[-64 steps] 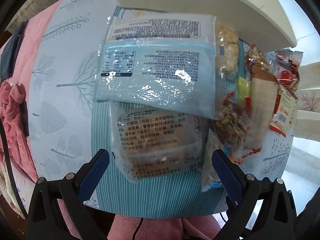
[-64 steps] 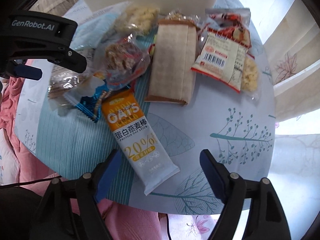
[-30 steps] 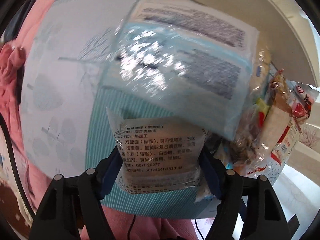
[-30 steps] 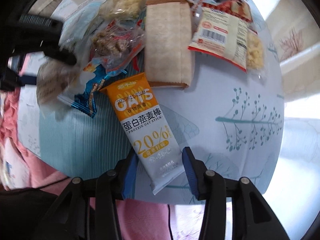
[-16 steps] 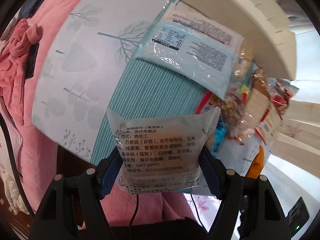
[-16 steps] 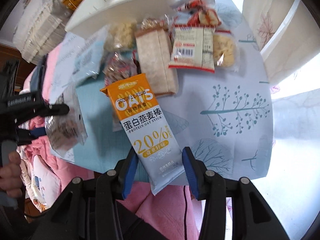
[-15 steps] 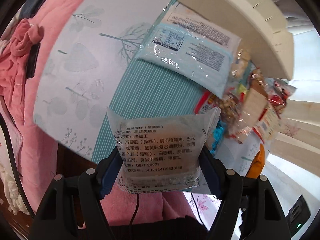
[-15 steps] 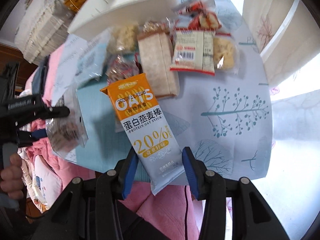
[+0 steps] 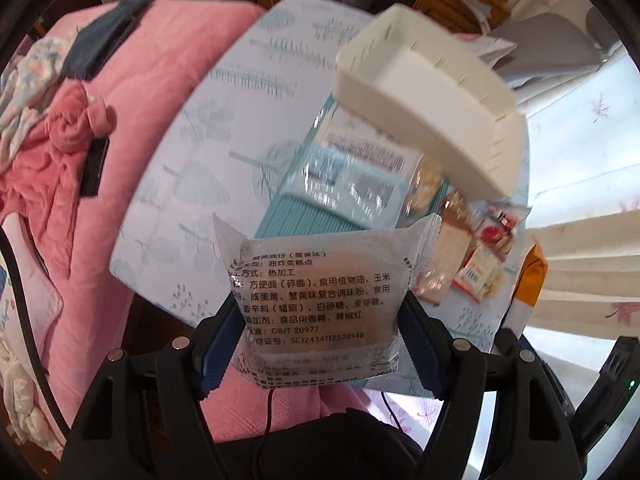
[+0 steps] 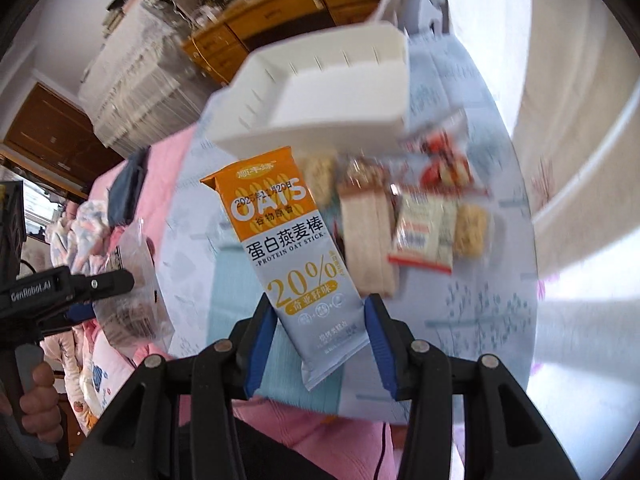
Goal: Organize snacks
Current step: 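Lift both held snacks into the white basket and open both tools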
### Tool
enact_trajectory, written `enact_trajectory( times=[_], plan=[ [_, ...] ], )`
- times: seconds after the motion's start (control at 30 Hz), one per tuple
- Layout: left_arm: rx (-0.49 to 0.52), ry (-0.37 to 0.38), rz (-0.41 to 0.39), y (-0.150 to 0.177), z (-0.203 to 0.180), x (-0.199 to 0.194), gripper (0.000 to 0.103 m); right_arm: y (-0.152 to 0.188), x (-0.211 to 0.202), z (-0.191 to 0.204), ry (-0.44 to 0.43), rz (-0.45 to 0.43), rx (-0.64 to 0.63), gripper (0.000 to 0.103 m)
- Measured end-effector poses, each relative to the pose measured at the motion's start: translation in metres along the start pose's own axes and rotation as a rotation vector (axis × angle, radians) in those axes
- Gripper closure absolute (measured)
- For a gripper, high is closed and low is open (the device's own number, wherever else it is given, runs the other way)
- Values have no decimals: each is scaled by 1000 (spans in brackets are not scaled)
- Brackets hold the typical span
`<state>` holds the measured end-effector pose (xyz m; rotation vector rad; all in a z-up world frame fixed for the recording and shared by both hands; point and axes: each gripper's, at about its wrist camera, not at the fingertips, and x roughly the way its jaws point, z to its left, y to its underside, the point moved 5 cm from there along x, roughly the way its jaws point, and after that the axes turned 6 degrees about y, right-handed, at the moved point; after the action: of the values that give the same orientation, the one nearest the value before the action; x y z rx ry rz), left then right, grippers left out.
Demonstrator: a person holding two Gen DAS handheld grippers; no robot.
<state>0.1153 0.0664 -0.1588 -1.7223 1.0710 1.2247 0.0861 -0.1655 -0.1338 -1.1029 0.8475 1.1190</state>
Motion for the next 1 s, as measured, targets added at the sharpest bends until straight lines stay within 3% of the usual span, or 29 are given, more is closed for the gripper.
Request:
enact_trajectory(
  times=[0.43,0.67,1.0],
  plan=[
    [148,46,-140,-91,-46,-25,29,-92,-19,14,-36,-167,62,58],
    [244,150,-201,-150,-82,-17,29,-139,3,19,-36,-206,96,58],
    [337,278,-272,-218,-111,28,28,-184,56,28,-28,-161,90,57]
  ],
)
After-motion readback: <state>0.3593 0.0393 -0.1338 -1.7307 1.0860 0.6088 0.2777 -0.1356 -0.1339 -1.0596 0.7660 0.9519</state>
